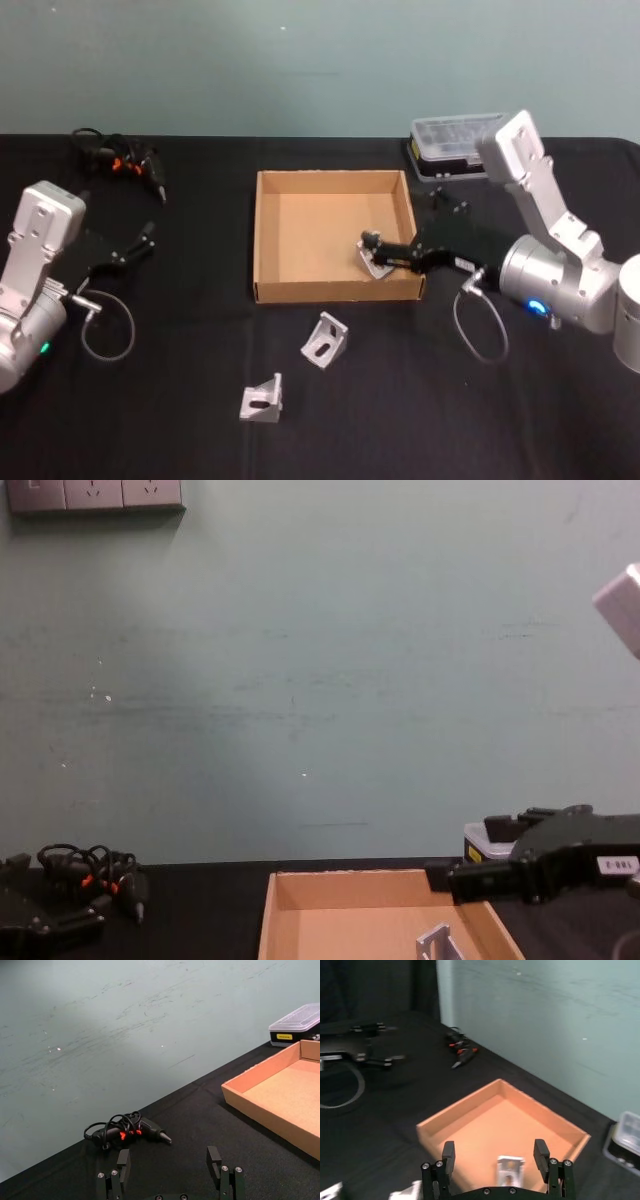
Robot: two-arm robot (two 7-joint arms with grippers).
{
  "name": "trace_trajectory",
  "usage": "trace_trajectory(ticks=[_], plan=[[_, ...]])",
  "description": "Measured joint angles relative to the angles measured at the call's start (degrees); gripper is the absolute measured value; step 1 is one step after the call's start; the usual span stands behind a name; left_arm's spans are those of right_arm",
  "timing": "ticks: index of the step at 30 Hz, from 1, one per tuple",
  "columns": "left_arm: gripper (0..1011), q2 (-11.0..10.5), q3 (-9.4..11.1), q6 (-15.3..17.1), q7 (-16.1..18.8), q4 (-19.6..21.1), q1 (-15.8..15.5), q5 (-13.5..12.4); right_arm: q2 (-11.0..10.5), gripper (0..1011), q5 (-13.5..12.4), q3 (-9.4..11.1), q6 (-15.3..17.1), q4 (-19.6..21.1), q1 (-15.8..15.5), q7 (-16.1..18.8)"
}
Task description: Use one hand to pick up the angle iron from the table and place it into the box.
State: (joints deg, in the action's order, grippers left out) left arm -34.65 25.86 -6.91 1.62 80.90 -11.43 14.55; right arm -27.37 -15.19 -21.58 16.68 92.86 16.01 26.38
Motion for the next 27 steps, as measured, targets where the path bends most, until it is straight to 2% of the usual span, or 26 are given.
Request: trace_trajectory(ticks=[6, 11, 19, 27], plan=[[1000, 0.0, 0.0, 0.0, 0.0, 0.0, 0.0, 0.0, -2.16, 1000, -1.87, -1.15, 2.73, 4.77, -2.75, 1.2], [1000, 0.0, 0.0, 0.0, 0.0, 0.0, 0.0, 0.0, -2.48, 1000, -3.64, -2.37, 6.08, 6.36, -3.59, 1.59], [1000, 0.0, 0.0, 0.0, 0.0, 0.0, 0.0, 0.0, -2.23, 1000, -4.61, -6.17, 12.6, 5.56, -1.52, 2.16], [1000, 0.0, 0.0, 0.0, 0.0, 0.0, 0.0, 0.0, -1.08, 1000, -5.44, -8.29, 15.52, 2.92, 0.71, 2.09]])
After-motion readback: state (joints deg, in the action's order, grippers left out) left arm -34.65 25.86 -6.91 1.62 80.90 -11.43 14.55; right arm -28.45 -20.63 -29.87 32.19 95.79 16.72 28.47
